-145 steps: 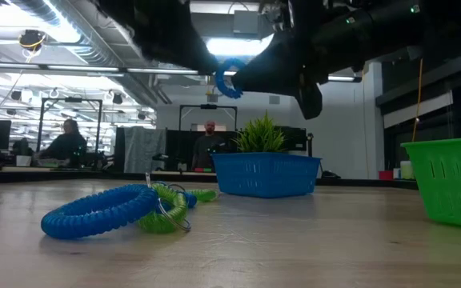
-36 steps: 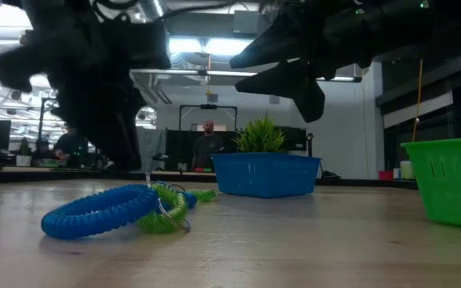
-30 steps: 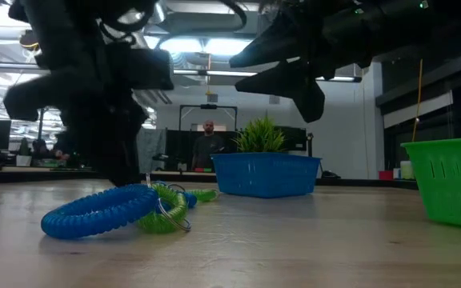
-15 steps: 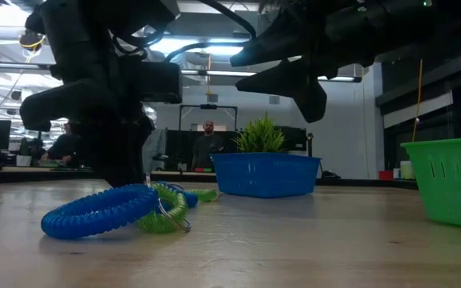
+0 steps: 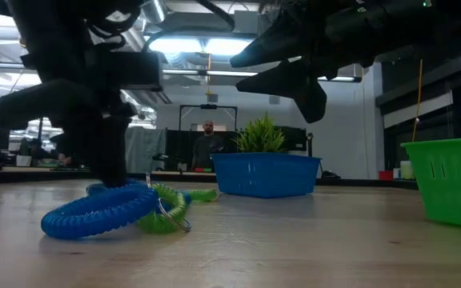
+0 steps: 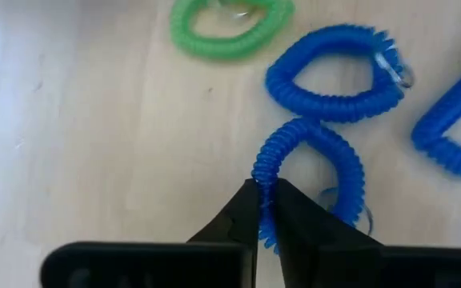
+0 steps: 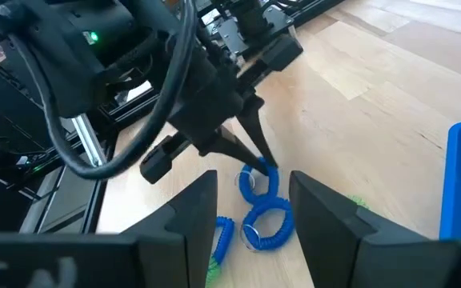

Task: Sort spring keychains
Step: Put the blue spring keychain into the blue bin

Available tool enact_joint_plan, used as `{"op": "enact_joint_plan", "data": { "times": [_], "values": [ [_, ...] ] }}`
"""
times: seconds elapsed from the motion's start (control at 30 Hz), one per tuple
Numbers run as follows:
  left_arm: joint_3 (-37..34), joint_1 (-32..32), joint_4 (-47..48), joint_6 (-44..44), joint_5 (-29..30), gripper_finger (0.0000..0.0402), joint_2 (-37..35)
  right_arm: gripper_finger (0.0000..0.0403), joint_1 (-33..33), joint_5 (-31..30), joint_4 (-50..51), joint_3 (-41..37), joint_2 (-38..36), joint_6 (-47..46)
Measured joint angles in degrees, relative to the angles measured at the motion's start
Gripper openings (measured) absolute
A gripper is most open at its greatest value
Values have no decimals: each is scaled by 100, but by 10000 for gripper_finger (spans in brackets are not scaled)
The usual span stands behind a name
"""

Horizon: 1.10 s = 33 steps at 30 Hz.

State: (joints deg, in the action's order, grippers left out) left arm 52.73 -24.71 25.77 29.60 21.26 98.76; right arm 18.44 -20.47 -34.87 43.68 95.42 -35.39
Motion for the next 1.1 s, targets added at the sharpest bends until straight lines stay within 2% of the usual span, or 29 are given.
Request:
{"op": "enact_joint_plan", "data": {
  "times": [0.2,0.5,0.8,0.97,1.1],
  "values": [
    [4,-205,232,262,356,18,-54,156,0,0,0,0,0,-2],
    [7,-398,337,267,1269,19,-445,156,-15,-94,-48,0,0,-12],
    [7,-719,316,265,2677,19,-1160,156,-17,-97,-153,0,0,-97],
    [9,-902,174,264,3743,19,-1340,156,-17,-96,-514,0,0,-170],
    [11,-990,-197,-19,4258,19,-1358,156,-17,-96,-702,0,0,-169]
  ]
}}
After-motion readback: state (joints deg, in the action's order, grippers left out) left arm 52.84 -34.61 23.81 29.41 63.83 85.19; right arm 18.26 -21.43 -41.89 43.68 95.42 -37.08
